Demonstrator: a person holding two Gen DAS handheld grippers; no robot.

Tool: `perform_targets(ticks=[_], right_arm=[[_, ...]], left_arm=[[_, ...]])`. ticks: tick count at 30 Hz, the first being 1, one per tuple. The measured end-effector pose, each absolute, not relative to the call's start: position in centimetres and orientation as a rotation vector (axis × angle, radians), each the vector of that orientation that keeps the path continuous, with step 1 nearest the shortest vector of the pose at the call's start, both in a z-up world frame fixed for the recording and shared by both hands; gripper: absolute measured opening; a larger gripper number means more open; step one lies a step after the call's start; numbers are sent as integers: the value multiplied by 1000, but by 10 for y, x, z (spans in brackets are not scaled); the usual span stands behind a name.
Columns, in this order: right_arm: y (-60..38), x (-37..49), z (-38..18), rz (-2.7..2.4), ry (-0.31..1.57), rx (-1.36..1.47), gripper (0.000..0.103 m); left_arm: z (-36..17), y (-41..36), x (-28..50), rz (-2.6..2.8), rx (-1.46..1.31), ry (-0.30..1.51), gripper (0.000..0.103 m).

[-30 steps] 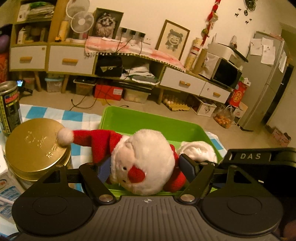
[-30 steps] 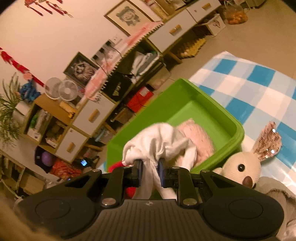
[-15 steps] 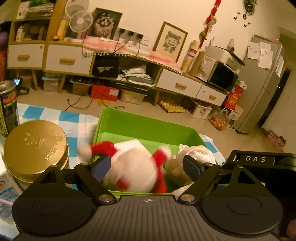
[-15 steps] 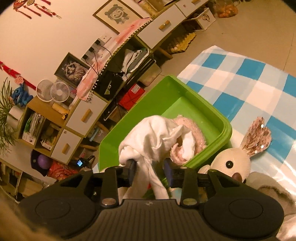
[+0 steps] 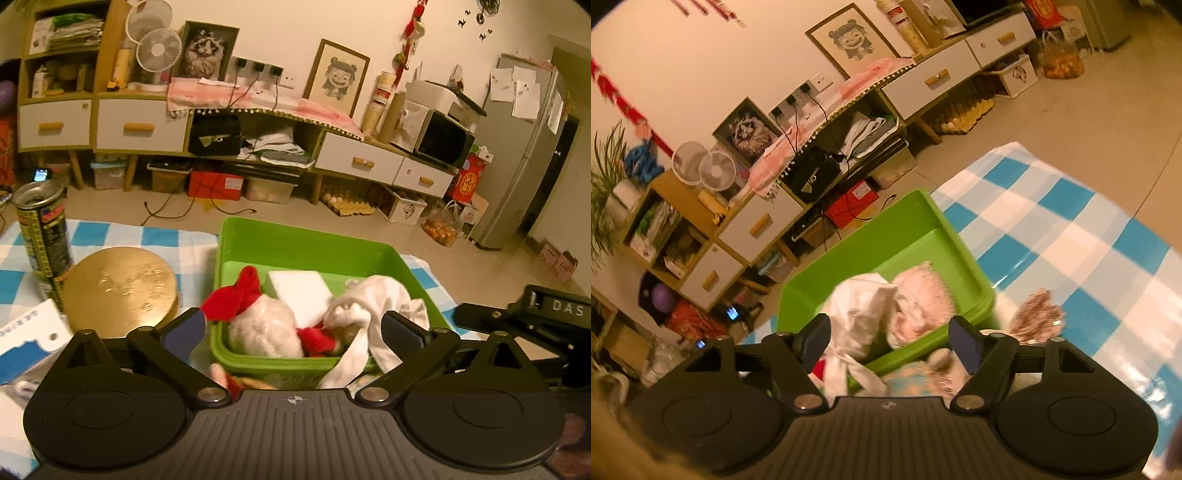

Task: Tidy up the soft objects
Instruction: 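Grasp hamburger plush with left tool while right tool grasps grey plush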

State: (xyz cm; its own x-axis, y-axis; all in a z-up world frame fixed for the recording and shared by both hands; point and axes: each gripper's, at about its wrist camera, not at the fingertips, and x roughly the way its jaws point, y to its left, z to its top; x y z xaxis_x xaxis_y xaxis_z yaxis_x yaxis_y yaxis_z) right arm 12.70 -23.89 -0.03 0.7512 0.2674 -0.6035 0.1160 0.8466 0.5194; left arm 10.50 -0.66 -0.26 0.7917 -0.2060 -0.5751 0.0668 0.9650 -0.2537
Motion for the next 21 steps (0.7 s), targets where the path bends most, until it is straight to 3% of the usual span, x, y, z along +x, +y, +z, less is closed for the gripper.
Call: perform_targets(ticks=[21], right_arm=[[-249, 78, 0, 132, 771, 297, 51]], left_arm=[[-16, 20, 57, -169, -93, 703, 98]])
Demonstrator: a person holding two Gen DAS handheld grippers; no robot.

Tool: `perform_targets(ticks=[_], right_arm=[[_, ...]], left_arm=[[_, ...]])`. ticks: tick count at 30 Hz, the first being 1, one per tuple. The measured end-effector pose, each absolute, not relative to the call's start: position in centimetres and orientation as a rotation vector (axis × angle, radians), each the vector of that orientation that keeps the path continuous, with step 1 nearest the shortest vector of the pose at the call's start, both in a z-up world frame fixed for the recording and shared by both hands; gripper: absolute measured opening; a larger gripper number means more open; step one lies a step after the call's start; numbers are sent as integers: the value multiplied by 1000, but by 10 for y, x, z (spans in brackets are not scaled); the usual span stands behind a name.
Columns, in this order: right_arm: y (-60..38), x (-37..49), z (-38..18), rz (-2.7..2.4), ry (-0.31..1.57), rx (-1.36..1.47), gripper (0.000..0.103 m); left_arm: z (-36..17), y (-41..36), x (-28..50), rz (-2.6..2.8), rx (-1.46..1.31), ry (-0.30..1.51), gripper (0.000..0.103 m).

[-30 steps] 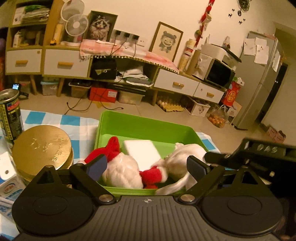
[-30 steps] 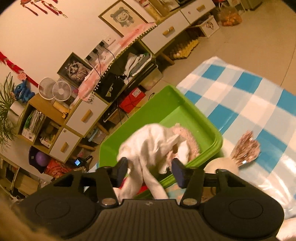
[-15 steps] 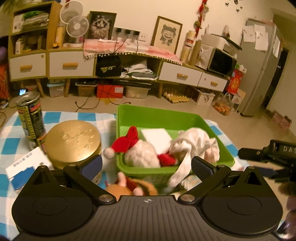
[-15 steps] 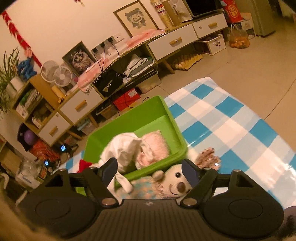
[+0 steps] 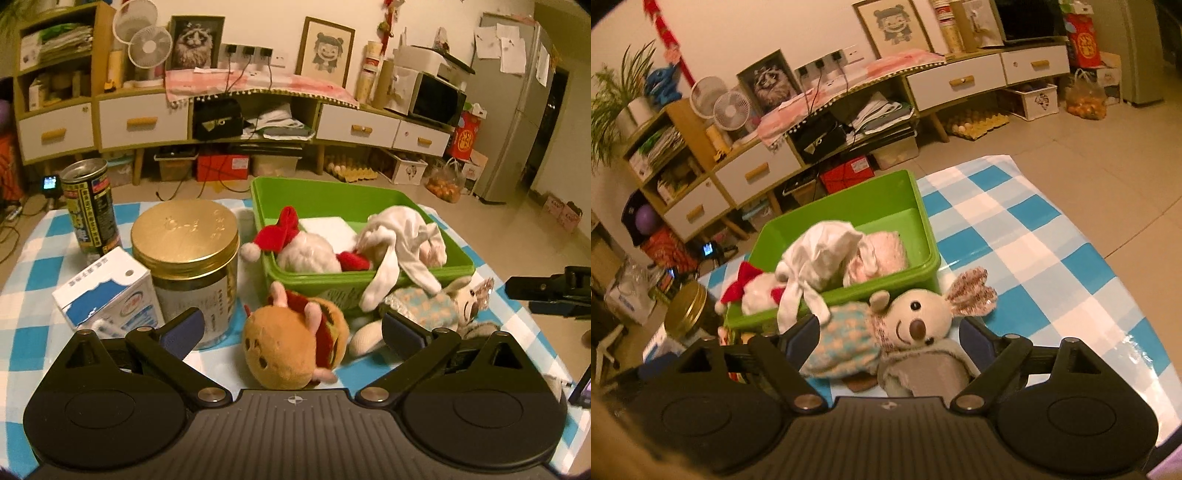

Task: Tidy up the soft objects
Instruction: 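Grasp hamburger plush with left tool while right tool grasps grey plush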

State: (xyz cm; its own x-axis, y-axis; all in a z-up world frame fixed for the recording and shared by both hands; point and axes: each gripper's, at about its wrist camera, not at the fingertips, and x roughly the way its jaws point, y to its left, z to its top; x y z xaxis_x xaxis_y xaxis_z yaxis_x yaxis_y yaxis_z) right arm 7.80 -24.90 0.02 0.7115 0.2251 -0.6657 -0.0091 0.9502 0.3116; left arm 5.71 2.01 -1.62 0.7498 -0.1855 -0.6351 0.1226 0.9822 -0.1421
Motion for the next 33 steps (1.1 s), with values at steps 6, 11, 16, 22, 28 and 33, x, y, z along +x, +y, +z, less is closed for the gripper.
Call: perform_targets(ticks=[6, 11, 16, 22, 28, 33], right_arm=[[-251, 65, -2, 133, 765, 276, 51], [-251, 56, -6, 149, 775, 225, 51], [-249, 45, -11, 168, 773, 132, 51], [-244, 37, -24, 201, 783, 37, 51], [-236, 39, -38, 208, 803, -12, 51], [-233, 43, -45, 192, 809, -39, 51]], left_arm=[[-24, 25, 48, -168, -89, 723, 98], [-30, 25, 40, -186, -86, 746, 98], [-39, 24, 37, -192, -65, 752, 98], [-49, 23, 37, -202, -65, 725, 98], [-58, 19, 39, -199, -47, 682, 98], [-66, 12, 41, -205, -10, 668, 98]])
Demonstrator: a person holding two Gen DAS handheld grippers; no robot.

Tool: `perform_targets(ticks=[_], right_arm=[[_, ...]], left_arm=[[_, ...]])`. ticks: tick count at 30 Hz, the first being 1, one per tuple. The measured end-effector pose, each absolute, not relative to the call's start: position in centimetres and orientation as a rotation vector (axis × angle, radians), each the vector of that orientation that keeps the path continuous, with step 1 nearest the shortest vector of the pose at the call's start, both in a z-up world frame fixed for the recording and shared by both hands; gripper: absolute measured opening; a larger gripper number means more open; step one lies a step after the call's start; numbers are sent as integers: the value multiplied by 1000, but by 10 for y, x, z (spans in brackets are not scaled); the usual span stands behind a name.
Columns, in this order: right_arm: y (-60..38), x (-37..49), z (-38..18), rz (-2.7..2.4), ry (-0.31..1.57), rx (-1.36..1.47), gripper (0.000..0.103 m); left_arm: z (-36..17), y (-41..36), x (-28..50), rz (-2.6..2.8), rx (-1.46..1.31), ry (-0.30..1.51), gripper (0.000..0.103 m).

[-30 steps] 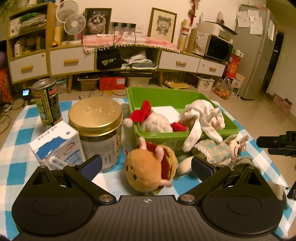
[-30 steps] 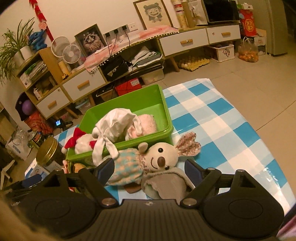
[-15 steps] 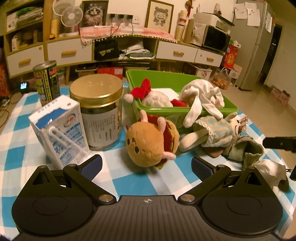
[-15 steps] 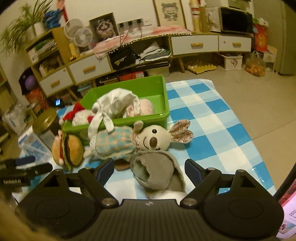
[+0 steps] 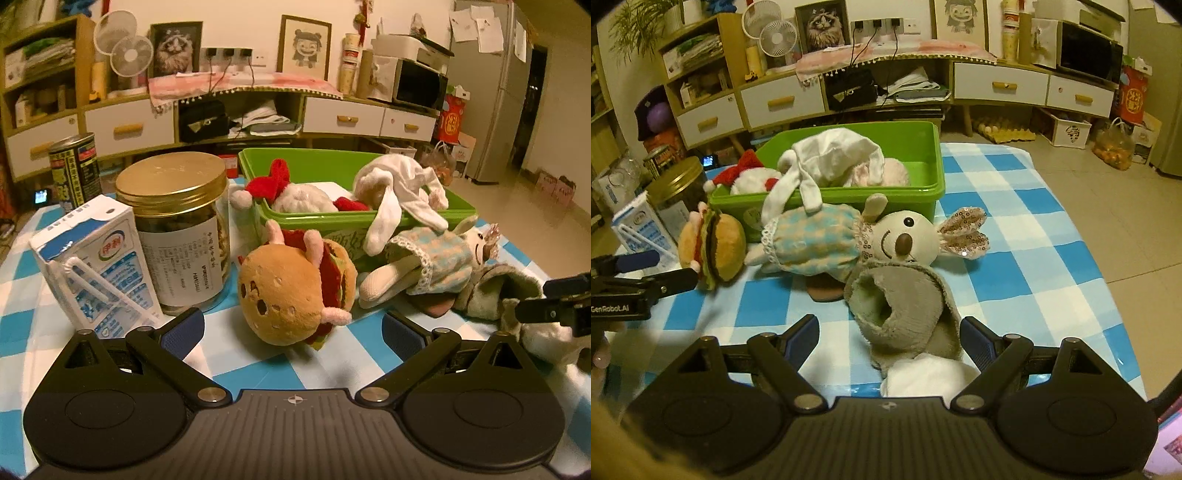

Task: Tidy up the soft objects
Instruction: 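Grasp hamburger plush with left tool while right tool grasps grey plush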

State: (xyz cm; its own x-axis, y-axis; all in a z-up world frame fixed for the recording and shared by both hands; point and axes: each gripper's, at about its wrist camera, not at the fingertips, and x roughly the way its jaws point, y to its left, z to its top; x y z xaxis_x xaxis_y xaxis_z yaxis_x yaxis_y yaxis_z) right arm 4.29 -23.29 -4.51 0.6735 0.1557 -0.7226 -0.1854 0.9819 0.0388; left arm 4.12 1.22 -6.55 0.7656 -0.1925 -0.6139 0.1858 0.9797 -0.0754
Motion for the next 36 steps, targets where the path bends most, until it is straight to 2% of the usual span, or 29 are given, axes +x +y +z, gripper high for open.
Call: perform_targets(ticks=[13, 17, 21, 25, 27, 31, 34, 36], right_arm=[[-216, 65, -68, 136, 842, -108, 51], [-210, 69, -71, 126, 848, -132, 51], [-207, 73, -75, 105, 860, -153, 49], [-209, 76, -77, 83, 862, -151, 37], [-211, 77, -77, 80, 860, -142, 32], [-214, 78, -77, 90, 860, -130, 13], [-215, 78, -75, 97, 855, -124, 3], [-216, 77, -74, 100, 850, -115, 0]], left_arm=[[-80, 4, 58, -179, 19, 673, 96], [-82, 2, 60, -184, 21, 679, 92], [-82, 0, 62, -196, 24, 691, 82], [-81, 0, 62, -174, 29, 698, 71], [-80, 1, 63, -171, 21, 704, 70], [-76, 2, 63, -175, 15, 711, 65], [-73, 3, 63, -184, 5, 718, 64], [-72, 3, 62, -192, 0, 723, 64]])
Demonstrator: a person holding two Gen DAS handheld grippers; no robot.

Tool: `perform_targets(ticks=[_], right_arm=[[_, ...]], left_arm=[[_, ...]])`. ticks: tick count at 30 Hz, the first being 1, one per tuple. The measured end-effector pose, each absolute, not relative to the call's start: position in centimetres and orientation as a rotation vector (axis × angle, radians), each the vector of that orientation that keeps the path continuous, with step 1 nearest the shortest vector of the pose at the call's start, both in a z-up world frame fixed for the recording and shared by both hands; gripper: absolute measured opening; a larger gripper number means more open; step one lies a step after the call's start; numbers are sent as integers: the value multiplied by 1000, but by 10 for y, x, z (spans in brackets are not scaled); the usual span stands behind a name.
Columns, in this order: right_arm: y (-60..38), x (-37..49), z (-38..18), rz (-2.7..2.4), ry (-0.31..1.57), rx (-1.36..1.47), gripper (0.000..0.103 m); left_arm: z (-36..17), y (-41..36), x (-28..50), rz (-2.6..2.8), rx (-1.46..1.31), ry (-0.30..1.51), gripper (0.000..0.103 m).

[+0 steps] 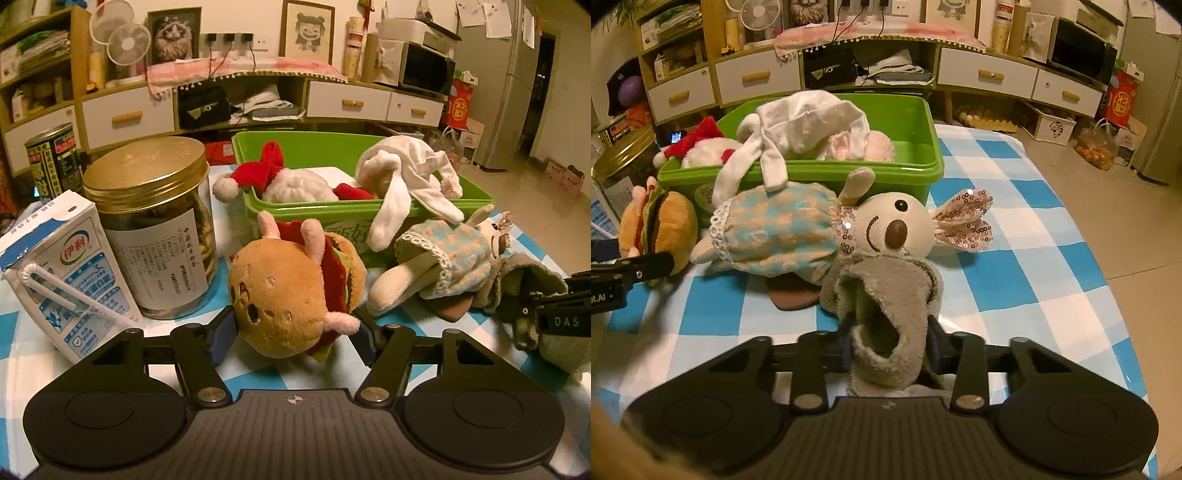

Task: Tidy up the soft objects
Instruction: 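Grasp hamburger plush with left tool while right tool grasps grey plush, then lift hamburger plush and grey plush over green tray and open both tools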

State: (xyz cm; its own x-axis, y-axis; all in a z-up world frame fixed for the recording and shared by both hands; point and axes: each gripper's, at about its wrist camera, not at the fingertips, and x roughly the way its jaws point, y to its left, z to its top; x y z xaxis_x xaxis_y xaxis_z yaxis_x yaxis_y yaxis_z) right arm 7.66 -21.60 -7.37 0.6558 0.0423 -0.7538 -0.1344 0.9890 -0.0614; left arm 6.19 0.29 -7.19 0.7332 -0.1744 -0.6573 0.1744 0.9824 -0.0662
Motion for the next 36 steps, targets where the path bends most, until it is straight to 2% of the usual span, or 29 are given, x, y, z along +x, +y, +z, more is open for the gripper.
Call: perform_targets(ticks=[26, 36], right_arm=[[-230, 51, -9, 165, 746, 86, 0], [-236, 54, 18, 159, 676, 172, 0]], left_arm=[[-24, 18, 49, -210, -133, 753, 61], [0, 15, 51, -229, -189, 687, 61]])
